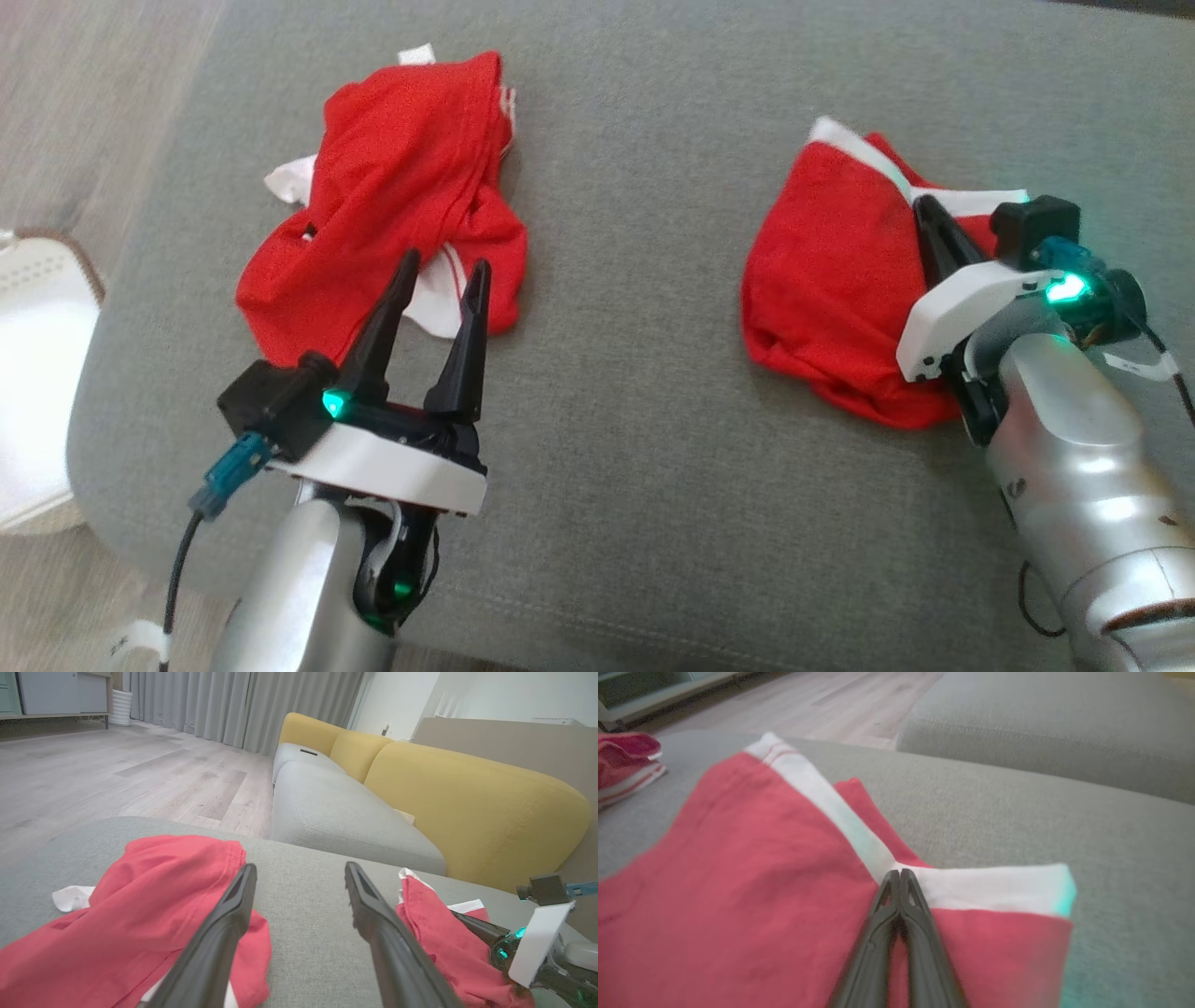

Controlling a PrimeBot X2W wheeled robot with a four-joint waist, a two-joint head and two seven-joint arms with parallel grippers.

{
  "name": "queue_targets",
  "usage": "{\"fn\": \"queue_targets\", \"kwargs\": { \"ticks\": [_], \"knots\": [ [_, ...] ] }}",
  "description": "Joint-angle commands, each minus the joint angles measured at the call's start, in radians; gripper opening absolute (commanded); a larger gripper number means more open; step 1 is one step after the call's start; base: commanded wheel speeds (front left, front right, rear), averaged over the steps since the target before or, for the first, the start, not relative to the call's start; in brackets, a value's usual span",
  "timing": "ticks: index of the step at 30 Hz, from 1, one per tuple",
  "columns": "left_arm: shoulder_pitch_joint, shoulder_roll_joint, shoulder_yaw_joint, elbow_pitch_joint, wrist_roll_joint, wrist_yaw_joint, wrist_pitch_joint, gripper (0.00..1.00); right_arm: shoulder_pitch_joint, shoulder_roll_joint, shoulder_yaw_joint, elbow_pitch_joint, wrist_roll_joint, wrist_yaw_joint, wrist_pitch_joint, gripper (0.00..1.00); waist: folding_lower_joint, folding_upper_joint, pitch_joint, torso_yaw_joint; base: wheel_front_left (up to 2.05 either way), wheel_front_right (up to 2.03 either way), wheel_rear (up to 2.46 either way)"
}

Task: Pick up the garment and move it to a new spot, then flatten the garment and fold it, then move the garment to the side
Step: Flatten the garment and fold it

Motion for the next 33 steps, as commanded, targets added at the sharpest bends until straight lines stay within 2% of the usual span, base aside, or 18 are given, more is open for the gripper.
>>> {"fn": "queue_targets", "kwargs": {
  "ticks": [1, 4, 9, 16, 24, 28, 29, 30, 33],
  "knots": [
    [-0.032, 0.01, 0.03, -0.028, -0.005, -0.001, -0.005, 1.0, -0.029, 0.018, 0.006, 0.017, -0.024, 0.007, 0.005, 0.0, -0.0002, 0.0, 0.022, 0.024, 0.0, 0.0, 0.0],
    [-0.033, 0.01, 0.035, -0.023, -0.006, -0.002, -0.005, 1.0, -0.042, 0.028, -0.007, 0.049, -0.045, 0.007, -0.007, 0.0, -0.0002, 0.0, 0.016, 0.023, 0.0, 0.0, 0.0],
    [-0.034, 0.01, 0.034, -0.02, -0.011, -0.001, -0.005, 1.0, -0.053, 0.057, -0.014, 0.025, -0.058, 0.007, -0.038, 0.0, -0.0002, 0.0, -0.002, 0.016, 0.0, 0.0, 0.0],
    [-0.036, 0.01, 0.019, -0.029, -0.021, 0.004, -0.005, 1.0, -0.035, 0.095, 0.055, -0.056, -0.033, 0.007, -0.05, 0.0, -0.0002, 0.0, -0.006, 0.019, 0.0, 0.0, 0.0],
    [-0.039, 0.01, 0.021, -0.027, -0.021, 0.004, -0.005, 1.0, -0.03, 0.099, 0.121, 0.028, 0.028, 0.007, -0.001, 0.0, -0.0002, 0.0, 0.007, 0.035, 0.0, 0.0, 0.0],
    [-0.033, 0.01, 0.036, -0.018, -0.013, 0.004, -0.005, 1.0, -0.036, 0.099, 0.146, 0.023, 0.071, 0.007, -0.017, 0.0, -0.0002, 0.0, -0.01, 0.021, 0.0, 0.0, 0.0],
    [-0.03, 0.01, 0.041, -0.017, -0.011, 0.004, -0.005, 1.0, -0.037, 0.099, 0.151, 0.018, 0.078, 0.007, -0.023, 0.44, -0.0002, 0.0, -0.017, 0.014, 0.0, 0.0, 0.0],
    [-0.027, 0.01, 0.045, -0.017, -0.008, 0.005, -0.005, 1.0, -0.038, 0.099, 0.15, 0.012, 0.082, 0.007, -0.029, 1.0, -0.0002, 0.0, -0.025, 0.007, 0.0, 0.0, 0.0],
    [-0.019, 0.01, 0.056, -0.019, -0.003, 0.004, -0.005, 1.0, -0.033, 0.099, 0.141, -0.009, 0.094, 0.007, -0.042, 1.0, -0.0002, 0.0, -0.053, -0.019, 0.0, 0.0, 0.0]
  ]
}}
